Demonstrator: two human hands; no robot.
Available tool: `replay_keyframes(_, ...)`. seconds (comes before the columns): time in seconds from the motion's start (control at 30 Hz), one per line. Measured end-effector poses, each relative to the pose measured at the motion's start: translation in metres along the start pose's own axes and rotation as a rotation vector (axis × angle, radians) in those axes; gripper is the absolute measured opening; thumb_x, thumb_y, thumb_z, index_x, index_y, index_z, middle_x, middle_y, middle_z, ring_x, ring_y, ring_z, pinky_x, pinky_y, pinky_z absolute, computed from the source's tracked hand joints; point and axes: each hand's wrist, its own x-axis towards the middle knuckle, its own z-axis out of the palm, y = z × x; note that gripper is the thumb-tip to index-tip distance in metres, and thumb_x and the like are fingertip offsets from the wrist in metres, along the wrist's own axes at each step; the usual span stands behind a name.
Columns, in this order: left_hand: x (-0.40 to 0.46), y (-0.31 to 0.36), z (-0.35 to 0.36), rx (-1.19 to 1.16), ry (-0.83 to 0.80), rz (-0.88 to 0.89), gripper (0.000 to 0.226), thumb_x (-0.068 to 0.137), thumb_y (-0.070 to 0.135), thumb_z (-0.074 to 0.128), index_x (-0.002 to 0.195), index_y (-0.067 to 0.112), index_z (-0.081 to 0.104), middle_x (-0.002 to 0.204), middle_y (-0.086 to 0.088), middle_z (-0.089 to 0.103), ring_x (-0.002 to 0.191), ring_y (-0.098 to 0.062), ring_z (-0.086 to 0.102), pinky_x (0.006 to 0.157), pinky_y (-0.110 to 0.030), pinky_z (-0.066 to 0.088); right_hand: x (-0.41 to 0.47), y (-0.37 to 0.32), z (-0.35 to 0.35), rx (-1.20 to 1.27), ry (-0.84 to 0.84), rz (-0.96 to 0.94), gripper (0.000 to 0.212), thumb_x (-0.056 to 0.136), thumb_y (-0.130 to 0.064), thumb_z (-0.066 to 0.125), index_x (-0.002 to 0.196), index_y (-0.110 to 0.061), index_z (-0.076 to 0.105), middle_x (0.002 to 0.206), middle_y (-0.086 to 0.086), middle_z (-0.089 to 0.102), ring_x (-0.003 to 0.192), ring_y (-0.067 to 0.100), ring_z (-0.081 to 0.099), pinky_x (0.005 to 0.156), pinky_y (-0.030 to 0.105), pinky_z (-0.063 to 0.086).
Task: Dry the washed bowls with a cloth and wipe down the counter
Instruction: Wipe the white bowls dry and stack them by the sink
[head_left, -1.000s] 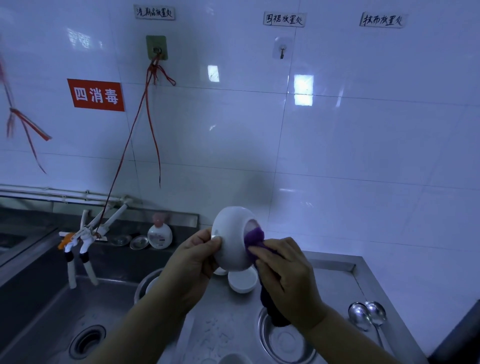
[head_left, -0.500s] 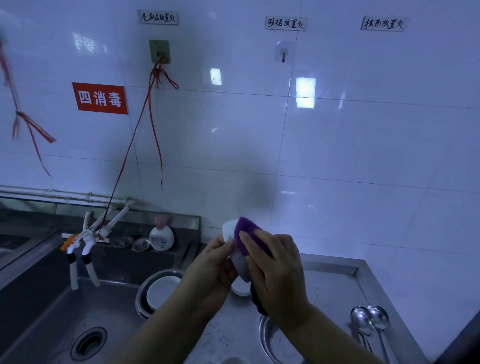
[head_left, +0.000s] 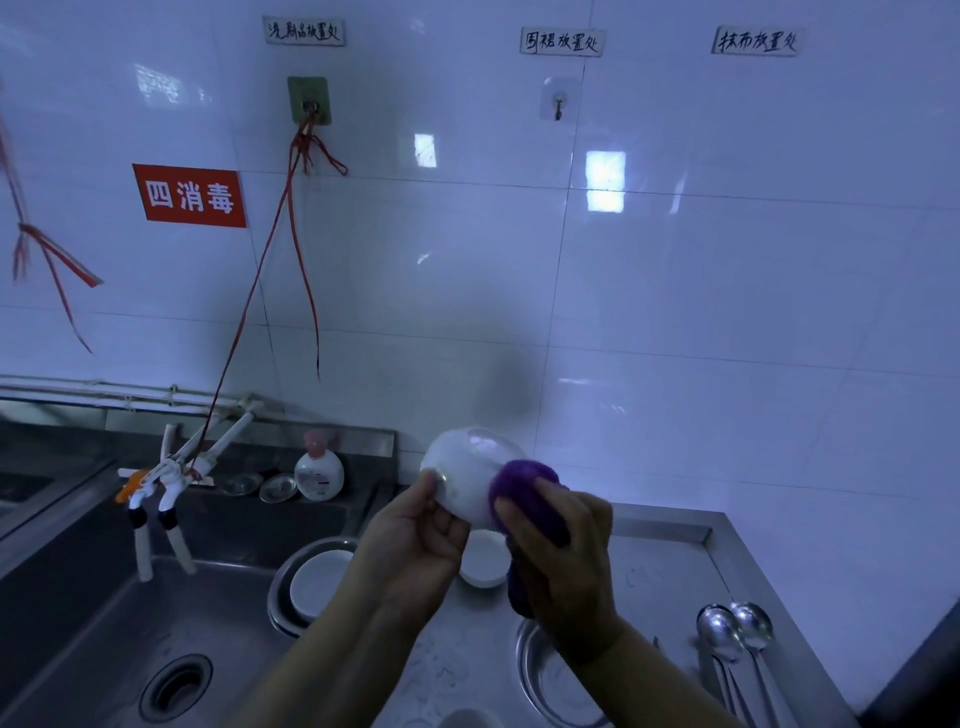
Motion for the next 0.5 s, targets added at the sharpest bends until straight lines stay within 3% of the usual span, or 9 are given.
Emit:
replay_keyframes(0.07,-0.001,-0.002,-0.002,-0.037,0.012,0.007,0.024,0.096,0.015,0.044,0.098,-0.002,0.060,0.087,-0.022,0.072,0.095,-0.027,0.064,0.075,-0.043,0.057,0.003,0.002,0.000,0.155,0.014,0.202,0.033,0.098,-0.034,0.045,0.129,-0.020,0.048,0.125,0.007,0.043,0.110,0.023,0.044,0.095,0.023,0.042)
replay_keyframes(0.13,-0.001,-0.004,-0.005,-0.067,-0.003,0.000,0.026,0.096,0.016,0.043,0.098,-0.002,0.062,0.089,-0.019,0.073,0.090,-0.026,0.068,0.074,-0.041,0.056,0.007,0.001,-0.002,0.329,0.023,0.408,0.040,0.101,-0.041,0.034,0.132,-0.019,0.048,0.124,0.007,0.045,0.112,0.023,0.047,0.096,0.029,0.046)
replay_keyframes(0.2,-0.001,-0.005,-0.007,-0.093,-0.013,-0.003,0.027,0.096,0.016,0.043,0.099,-0.002,0.063,0.091,-0.019,0.073,0.081,-0.024,0.072,0.071,-0.043,0.055,0.011,-0.003,-0.003,0.383,0.037,0.485,0.044,0.102,-0.041,0.032,0.131,-0.014,0.049,0.122,0.008,0.049,0.111,0.025,0.050,0.095,0.034,0.048)
replay_keyframes(0.33,0.003,-0.005,-0.009,-0.170,-0.035,-0.001,0.029,0.096,0.017,0.043,0.096,-0.003,0.063,0.089,-0.019,0.073,0.076,-0.025,0.073,0.069,-0.043,0.055,0.016,-0.014,-0.003,0.208,0.080,0.398,0.044,0.103,-0.036,0.033,0.126,-0.007,0.056,0.124,0.005,0.047,0.112,0.020,0.044,0.098,0.019,0.039)
replay_keyframes(0.5,0.008,-0.009,-0.016,-0.183,-0.030,-0.035,0.031,0.098,0.020,0.040,0.106,-0.002,0.060,0.096,-0.022,0.071,0.079,-0.029,0.072,0.066,-0.044,0.057,-0.001,-0.025,0.002,0.061,0.044,0.177,0.030,0.099,-0.032,0.045,0.125,-0.020,0.051,0.124,0.009,0.044,0.109,0.025,0.041,0.099,0.018,0.035)
